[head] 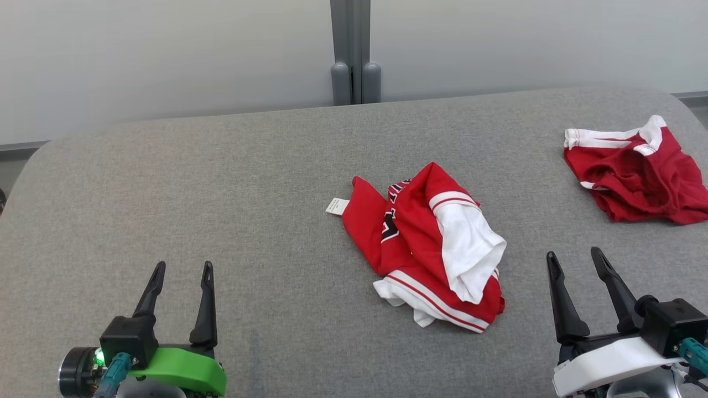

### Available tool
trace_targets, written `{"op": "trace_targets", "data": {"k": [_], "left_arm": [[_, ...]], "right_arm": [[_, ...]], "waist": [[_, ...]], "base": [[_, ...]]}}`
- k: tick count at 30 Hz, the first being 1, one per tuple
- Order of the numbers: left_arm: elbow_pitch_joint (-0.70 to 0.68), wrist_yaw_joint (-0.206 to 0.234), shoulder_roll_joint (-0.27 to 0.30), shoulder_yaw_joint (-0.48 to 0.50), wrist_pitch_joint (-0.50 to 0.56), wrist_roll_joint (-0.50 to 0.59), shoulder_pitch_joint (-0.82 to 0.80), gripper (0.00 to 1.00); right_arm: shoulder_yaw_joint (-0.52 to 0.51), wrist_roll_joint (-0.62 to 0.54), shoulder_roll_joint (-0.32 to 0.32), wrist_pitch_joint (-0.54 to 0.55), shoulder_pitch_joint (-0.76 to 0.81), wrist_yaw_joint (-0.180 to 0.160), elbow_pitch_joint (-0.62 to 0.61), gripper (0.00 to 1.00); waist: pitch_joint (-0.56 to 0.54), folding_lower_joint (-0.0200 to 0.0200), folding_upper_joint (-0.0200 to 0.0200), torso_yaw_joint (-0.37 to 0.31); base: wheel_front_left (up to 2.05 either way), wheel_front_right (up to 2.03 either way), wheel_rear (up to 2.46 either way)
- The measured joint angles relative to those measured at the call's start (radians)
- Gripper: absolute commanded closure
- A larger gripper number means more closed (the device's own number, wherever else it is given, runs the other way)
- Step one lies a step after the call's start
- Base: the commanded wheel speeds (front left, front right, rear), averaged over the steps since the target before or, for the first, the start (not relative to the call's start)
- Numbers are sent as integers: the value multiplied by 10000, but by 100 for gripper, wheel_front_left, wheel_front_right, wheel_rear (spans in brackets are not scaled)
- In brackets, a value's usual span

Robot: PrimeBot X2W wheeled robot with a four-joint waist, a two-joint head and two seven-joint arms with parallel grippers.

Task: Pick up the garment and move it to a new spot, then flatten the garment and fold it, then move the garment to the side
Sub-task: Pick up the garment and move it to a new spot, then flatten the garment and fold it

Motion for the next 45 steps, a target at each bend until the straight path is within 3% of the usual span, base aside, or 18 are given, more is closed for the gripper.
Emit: {"op": "trace_targets", "data": {"k": [20, 27, 35, 36, 37, 38, 45], "left_arm": [[-65, 15, 67, -127, 42, -115, -30, 0], [-349, -63, -2, -374, -46, 127, -686, 0], [-320, -261, -263, -662, -188, 345, -1496, 0], [-282, -265, -290, -675, -196, 355, -1558, 0], [-251, -272, -309, -683, -219, 362, -1608, 0], [-219, -272, -320, -686, -221, 374, -1643, 0], [-136, -316, -351, -640, -305, 420, -1824, 0]], "right_arm": [[23, 67, 35, 12, 3, 0, 6, 0], [1066, 165, -217, 520, -289, 0, 474, 0], [2245, 477, -303, 581, -1079, 0, 1944, 0], [2245, 502, -299, 499, -1184, 0, 2063, 50], [2228, 523, -297, 407, -1285, 0, 2146, 67], [2199, 560, -291, 337, -1339, 0, 2184, 99], [1802, 717, -443, -21, -1679, 0, 2176, 100]], "waist": [[116, 0, 0, 33], [575, 0, 0, 175], [1426, 0, 0, 478], [1533, 0, 0, 518], [1629, 0, 0, 555], [1699, 0, 0, 582], [2063, 0, 0, 647]], "base": [[0, 0, 0], [0, 0, 0], [0, 0, 0], [0, 0, 0], [0, 0, 0], [0, 0, 0], [0, 0, 0]]}}
